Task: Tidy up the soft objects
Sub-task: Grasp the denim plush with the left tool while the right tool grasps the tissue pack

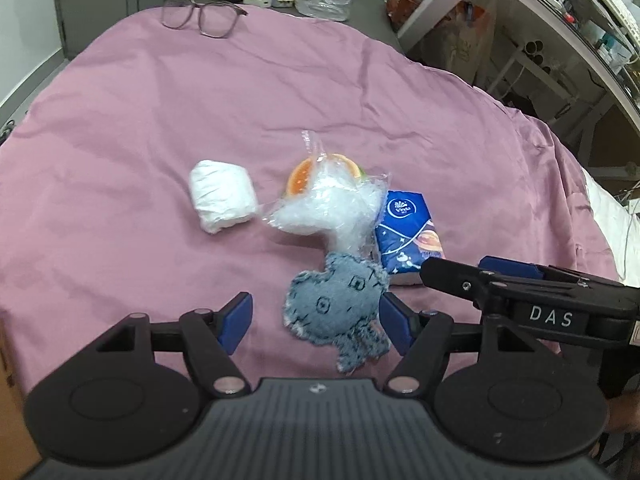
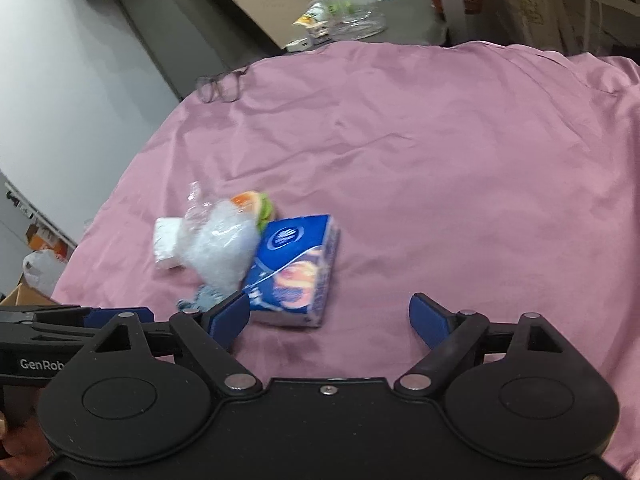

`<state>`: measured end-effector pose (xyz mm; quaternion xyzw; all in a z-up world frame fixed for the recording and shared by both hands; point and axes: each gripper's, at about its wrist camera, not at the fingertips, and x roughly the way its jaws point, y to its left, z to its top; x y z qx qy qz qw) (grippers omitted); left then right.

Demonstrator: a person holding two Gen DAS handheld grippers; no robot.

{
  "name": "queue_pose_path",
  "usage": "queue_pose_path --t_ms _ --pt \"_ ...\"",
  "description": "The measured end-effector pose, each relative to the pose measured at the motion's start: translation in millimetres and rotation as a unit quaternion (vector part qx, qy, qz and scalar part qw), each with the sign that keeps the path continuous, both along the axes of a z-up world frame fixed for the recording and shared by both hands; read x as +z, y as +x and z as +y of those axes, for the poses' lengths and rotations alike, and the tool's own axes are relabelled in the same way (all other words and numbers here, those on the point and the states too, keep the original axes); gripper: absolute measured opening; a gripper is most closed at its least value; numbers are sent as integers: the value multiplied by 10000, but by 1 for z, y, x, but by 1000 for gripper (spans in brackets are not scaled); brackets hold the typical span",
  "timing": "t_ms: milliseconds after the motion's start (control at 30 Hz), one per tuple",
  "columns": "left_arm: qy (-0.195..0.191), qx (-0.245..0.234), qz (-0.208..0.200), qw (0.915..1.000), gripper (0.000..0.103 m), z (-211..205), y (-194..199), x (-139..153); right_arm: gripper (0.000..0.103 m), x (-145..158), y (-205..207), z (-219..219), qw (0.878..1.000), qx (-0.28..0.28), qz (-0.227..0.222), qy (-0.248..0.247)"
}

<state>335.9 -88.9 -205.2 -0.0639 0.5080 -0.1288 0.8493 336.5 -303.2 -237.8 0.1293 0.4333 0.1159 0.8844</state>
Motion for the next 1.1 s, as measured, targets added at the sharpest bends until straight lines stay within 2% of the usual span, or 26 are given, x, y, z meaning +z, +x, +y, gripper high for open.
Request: queue_pose_path --t_ms 67,200,267,433,567,667,767,800,967,1100 --pt "-10 28 47 10000 69 -1 4 -5 87 -2 2 -4 10000 -30 -6 91" --pt "-146 -29 213 9997 55 -2 8 -17 87 -6 4 -4 9998 -30 -19 176" --pt "-257 -64 234 9994 39 -2 8 -20 87 -7 5 -1 9998 41 -64 183" --pt "-395 26 257 9989 30 4 7 -19 77 -8 9 9 9994 201 -161 231" --pt "-394 23 260 9989 24 12 1 -13 75 -9 11 22 9993 303 -165 171" --pt "-399 104 252 9988 20 21 -4 -8 74 -9 11 33 9991 369 -204 -102" --pt "-372 218 222 9988 17 31 -8 -1 57 -11 12 43 9981 398 -224 -411" --pt "-386 274 208 9987 17 36 -10 2 55 -11 12 45 9977 403 -225 -494" --pt "-306 498 121 9982 17 55 -23 21 52 1 1 54 9943 531 -331 -862" --pt "-355 572 62 9977 17 66 -36 35 52 14 -9 56 9934 462 -401 -968"
